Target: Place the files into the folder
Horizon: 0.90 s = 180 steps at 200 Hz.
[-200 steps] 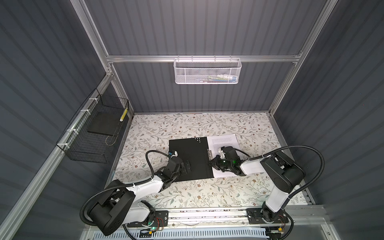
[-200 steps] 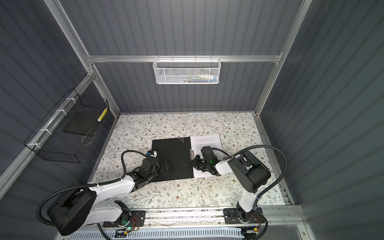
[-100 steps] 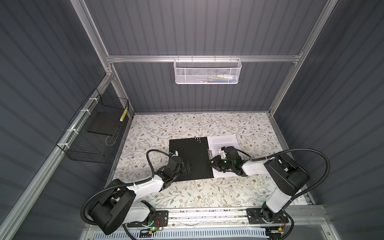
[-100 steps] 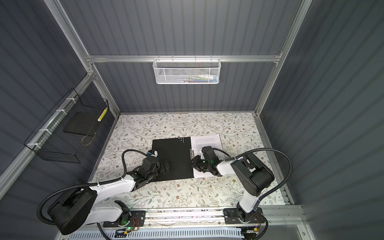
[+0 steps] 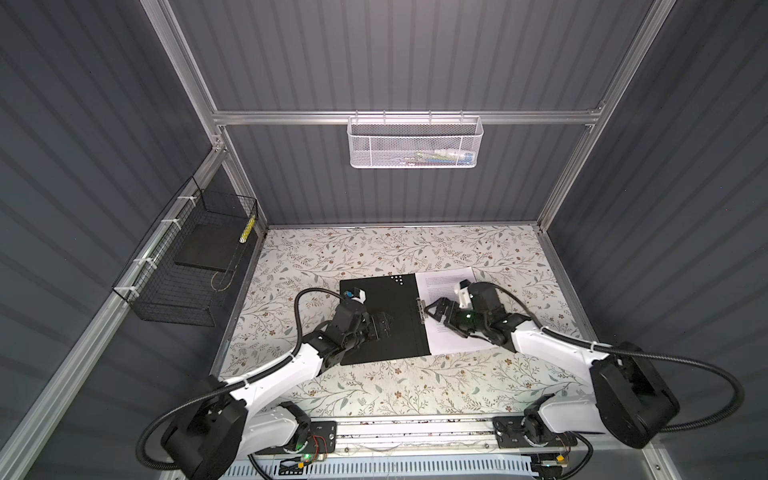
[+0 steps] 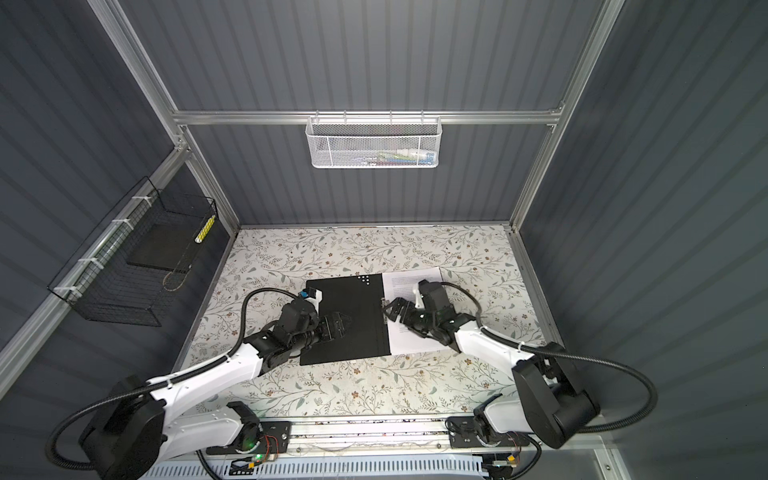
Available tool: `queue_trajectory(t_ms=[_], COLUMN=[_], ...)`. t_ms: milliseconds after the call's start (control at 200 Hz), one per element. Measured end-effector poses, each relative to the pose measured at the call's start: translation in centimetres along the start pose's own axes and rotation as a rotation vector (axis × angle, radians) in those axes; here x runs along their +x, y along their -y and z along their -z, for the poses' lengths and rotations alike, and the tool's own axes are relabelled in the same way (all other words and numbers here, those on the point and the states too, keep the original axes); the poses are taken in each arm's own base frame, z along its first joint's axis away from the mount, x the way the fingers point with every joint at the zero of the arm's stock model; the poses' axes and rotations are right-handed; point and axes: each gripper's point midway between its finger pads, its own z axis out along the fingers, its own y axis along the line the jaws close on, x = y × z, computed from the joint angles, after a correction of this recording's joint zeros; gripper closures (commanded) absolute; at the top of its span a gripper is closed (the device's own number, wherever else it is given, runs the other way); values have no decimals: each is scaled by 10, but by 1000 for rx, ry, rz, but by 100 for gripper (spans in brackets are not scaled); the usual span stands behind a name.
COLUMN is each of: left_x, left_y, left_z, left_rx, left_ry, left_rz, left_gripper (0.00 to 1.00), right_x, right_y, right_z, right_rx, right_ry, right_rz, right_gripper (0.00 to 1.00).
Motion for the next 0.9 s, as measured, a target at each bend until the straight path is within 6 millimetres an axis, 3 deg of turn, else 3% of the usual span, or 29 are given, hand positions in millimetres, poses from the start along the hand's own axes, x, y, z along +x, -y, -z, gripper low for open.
queue_trajectory(t_ms=[120,215,285,365,500,690,901], left_x=[-23,-41,-44,-39,-33,-23,-8], left_y=[-11,-43,-70,-99,-121,-131,-129], left_z=[19,24,26,26,18,0,-13], left_rx=[-26,-78,-112,-157,-174,-147,-112], left_ry=[75,118,133,121,80,14,-69], left_rz=[20,94,153,218,286,326,315], left_gripper=[0,0,0,0,0,0,0], right_x=[-50,-72,-81,-85,-81,-66,-66], right_y=[38,71,94,113,139,154,151], right_z=[33,51,60,64,60,44,35], right_rx=[82,144,182,197,189,166,107], right_ry=[139,193,213,213,184,111,85], right_rz=[-29,-76,-118,-167,-251,-321,-322], right_gripper=[1,1,1,1,1,1,1])
